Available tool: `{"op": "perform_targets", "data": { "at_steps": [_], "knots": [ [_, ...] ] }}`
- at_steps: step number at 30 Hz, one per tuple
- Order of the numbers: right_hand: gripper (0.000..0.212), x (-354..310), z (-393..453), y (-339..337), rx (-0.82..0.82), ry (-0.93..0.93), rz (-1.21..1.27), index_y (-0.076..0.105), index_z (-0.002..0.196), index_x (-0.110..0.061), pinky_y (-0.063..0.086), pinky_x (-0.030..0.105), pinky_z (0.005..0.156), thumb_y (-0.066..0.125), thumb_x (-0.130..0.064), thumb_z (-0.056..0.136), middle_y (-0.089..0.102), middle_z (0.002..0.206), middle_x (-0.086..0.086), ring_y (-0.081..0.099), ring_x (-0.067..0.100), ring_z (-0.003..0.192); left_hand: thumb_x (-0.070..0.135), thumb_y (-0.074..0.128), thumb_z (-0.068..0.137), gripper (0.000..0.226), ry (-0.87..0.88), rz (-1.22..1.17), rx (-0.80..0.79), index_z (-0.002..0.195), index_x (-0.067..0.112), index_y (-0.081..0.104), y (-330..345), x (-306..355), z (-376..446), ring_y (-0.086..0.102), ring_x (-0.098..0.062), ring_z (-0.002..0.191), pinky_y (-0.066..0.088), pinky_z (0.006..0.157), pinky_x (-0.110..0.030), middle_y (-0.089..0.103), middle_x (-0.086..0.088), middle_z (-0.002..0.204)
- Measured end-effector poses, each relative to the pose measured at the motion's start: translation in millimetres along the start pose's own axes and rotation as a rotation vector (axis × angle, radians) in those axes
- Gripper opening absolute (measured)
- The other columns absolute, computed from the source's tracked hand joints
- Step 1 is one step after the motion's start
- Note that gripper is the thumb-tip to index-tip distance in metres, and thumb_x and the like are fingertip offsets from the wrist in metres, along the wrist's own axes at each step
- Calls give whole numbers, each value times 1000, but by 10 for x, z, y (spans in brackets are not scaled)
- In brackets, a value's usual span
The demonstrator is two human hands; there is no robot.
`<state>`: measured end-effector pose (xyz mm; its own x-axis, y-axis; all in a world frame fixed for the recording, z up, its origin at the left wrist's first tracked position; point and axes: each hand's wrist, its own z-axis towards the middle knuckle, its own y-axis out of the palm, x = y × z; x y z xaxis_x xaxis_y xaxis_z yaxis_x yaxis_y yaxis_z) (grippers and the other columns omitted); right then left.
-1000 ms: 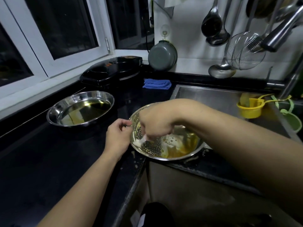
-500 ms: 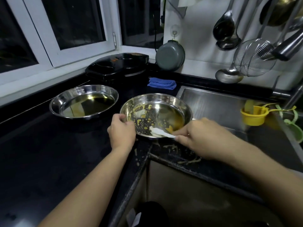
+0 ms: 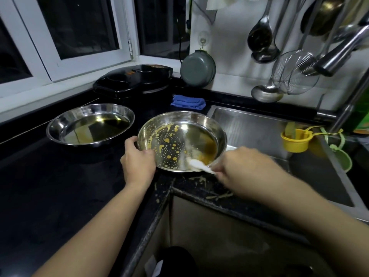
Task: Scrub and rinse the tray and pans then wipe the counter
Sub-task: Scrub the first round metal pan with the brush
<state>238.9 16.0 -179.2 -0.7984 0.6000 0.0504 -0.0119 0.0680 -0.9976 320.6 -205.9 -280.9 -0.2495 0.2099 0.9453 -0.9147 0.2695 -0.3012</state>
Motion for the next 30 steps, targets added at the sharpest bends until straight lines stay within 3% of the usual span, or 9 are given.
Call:
{"op": "perform_targets", "data": {
  "at_steps": [4,7,12,16,18,20,24,27,30],
  "knots": [
    [25,346,74,-152,-1,167,-109,71,115,-36,52,35,73,56,-39,96,68,108,3,65,29,95,9,55,93,46,114,-24,11,137,21,51,-9,-25,-25,62,-20,85,46,67,-30,59,4,82],
    [23,412,179,-118,95,222,-202,71,111,-28,47,34,68,55,-30,94,65,96,4,63,32,89,7,54,95,43,175,-41,38,135,21,52,1,4,-63,56,-7,76,40,61,-16,55,6,80],
    [26,5,271,-191,-197,-19,16,74,99,-20,56,36,75,56,-37,92,67,89,-2,64,24,83,6,51,95,43,245,-73,56,137,19,51,5,32,-100,53,-8,75,37,59,-4,51,7,78],
    [37,-289,471,-162,-232,-155,143,63,67,-12,51,33,67,60,-36,96,62,72,1,57,23,71,5,52,96,43,284,-57,56,136,19,52,13,45,-138,50,-15,84,35,63,-3,52,5,88],
    [33,-183,563,-154,-279,-201,3,74,82,-9,57,37,78,59,-35,95,73,88,4,64,24,81,4,52,96,43,302,-58,54,136,17,52,13,46,-136,50,-16,79,34,63,-1,52,3,86],
    [25,67,613,-234,-307,-170,-152,76,91,-13,59,40,76,64,-34,89,70,81,3,64,23,75,4,52,96,44,295,-55,46,137,17,52,17,41,-122,52,-17,80,35,63,0,53,2,83],
    [19,473,664,-424,-138,-36,-438,73,100,-29,52,32,69,64,-22,85,65,90,-5,63,23,83,6,50,96,46,256,-52,-1,139,23,50,9,38,-116,55,-19,88,38,63,-4,54,2,88],
    [12,530,784,-359,-53,-19,-467,70,96,-24,55,37,73,61,-25,89,62,92,-1,61,26,81,5,51,96,48,227,-78,-44,139,25,49,-4,62,-116,55,-7,74,41,61,-9,53,6,80],
    [19,413,877,-159,-164,-137,-261,75,103,-27,54,33,77,64,-26,87,68,95,-5,64,24,85,4,51,95,52,186,-83,-45,143,24,46,-13,76,-96,56,-9,74,52,74,-29,53,3,75]
  ]
}}
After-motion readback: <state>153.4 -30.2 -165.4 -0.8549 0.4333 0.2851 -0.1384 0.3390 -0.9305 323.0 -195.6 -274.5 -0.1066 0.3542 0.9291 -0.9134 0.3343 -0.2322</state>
